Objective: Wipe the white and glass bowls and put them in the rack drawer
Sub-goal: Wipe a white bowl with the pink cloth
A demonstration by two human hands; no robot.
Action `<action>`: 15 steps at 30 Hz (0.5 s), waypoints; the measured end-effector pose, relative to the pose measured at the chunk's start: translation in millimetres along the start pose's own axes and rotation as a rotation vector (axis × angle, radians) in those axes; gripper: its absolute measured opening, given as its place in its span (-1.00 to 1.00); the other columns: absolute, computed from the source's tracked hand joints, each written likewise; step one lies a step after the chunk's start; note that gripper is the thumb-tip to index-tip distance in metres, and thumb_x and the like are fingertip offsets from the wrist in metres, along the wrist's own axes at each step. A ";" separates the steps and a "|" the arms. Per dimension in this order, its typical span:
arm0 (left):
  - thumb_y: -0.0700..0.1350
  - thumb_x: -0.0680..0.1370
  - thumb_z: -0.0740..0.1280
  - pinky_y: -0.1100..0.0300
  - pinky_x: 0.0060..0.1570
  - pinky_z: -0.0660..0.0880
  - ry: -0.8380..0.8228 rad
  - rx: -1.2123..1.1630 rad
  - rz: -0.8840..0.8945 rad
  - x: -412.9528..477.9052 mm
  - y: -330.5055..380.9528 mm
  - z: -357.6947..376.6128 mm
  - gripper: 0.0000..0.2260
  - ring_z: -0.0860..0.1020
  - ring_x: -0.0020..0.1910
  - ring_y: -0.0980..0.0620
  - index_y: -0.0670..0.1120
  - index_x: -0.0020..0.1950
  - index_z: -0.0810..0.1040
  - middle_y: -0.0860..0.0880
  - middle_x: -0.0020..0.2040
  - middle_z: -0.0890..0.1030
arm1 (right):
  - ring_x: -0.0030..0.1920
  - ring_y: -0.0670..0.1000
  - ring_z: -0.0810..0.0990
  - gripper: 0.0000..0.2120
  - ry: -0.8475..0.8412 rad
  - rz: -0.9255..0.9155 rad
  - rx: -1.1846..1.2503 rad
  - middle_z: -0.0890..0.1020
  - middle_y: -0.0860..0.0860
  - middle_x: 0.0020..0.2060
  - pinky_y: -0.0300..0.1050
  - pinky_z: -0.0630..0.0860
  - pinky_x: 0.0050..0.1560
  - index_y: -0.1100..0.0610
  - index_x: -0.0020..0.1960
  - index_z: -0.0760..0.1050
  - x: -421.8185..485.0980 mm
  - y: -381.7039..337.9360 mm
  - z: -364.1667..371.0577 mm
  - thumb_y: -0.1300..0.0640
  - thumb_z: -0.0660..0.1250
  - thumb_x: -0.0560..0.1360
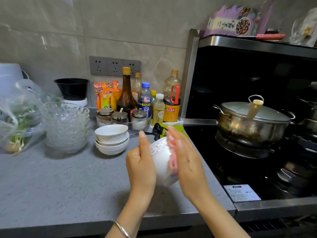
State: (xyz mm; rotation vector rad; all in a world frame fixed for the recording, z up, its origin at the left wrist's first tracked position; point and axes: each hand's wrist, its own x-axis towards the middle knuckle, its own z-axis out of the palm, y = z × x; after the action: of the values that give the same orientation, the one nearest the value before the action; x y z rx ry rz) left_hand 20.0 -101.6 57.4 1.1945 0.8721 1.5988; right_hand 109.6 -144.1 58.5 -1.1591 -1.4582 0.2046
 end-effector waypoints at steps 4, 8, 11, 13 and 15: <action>0.32 0.48 0.13 0.06 -0.31 0.32 -0.014 -0.024 0.001 1.6 6.5 -1.7 -0.29 0.42 -0.38 -0.07 -0.36 -0.38 0.42 -0.17 -0.38 0.45 | 0.31 -0.27 0.39 -0.62 0.016 0.103 0.145 0.42 -0.37 0.31 -0.11 0.29 0.43 -0.29 0.36 0.33 -3.1 -5.3 1.9 -0.20 -0.02 0.58; 0.40 0.49 0.11 -0.03 -0.38 0.44 -0.053 0.107 0.101 -1.6 10.4 -0.8 -0.28 0.50 -0.46 -0.20 -0.24 -0.47 0.44 -0.19 -0.51 0.52 | 0.42 -0.18 0.28 -0.59 0.029 -0.215 -0.466 0.39 -0.18 0.39 -0.14 0.27 0.41 -0.14 0.43 0.32 -3.0 -10.8 7.4 -0.08 -0.02 0.62; 0.43 0.39 0.12 -0.12 -0.37 0.45 -0.126 0.124 0.121 -4.0 12.9 -4.6 -0.27 0.52 -0.45 -0.20 -0.27 -0.42 0.47 -0.22 -0.48 0.54 | 0.30 -0.17 0.43 -0.64 0.020 -0.163 -0.279 0.52 -0.14 0.25 -0.24 0.36 0.28 -0.07 0.31 0.46 4.5 -10.9 3.8 -0.03 0.05 0.60; 0.43 0.37 0.21 0.01 -0.41 0.37 -0.170 0.073 0.097 -3.5 16.8 -9.3 -0.27 0.46 -0.48 -0.07 -0.29 -0.44 0.43 -0.23 -0.49 0.50 | 0.01 -0.11 0.58 -0.70 -0.017 -0.009 -0.024 0.62 -0.05 0.00 -0.34 0.43 0.06 0.01 0.16 0.54 8.4 -15.5 -1.3 -0.02 0.09 0.59; 0.41 0.32 0.32 0.07 -0.35 0.36 -0.230 -0.003 0.065 -0.8 20.4 -14.5 -0.22 0.50 -0.42 -0.07 -0.40 -0.33 0.45 -0.35 -0.39 0.52 | -0.20 0.00 0.61 -0.70 -0.056 0.193 0.216 0.64 0.03 -0.20 -0.35 0.46 -0.21 0.10 0.03 0.53 11.5 -14.9 -7.1 -0.05 0.10 0.58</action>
State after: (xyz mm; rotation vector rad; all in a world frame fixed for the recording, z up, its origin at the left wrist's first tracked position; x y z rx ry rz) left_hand 0.9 -108.9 71.8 1.3859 0.6888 1.4776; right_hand 110.0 -146.4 78.5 -1.1228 -1.3353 0.5201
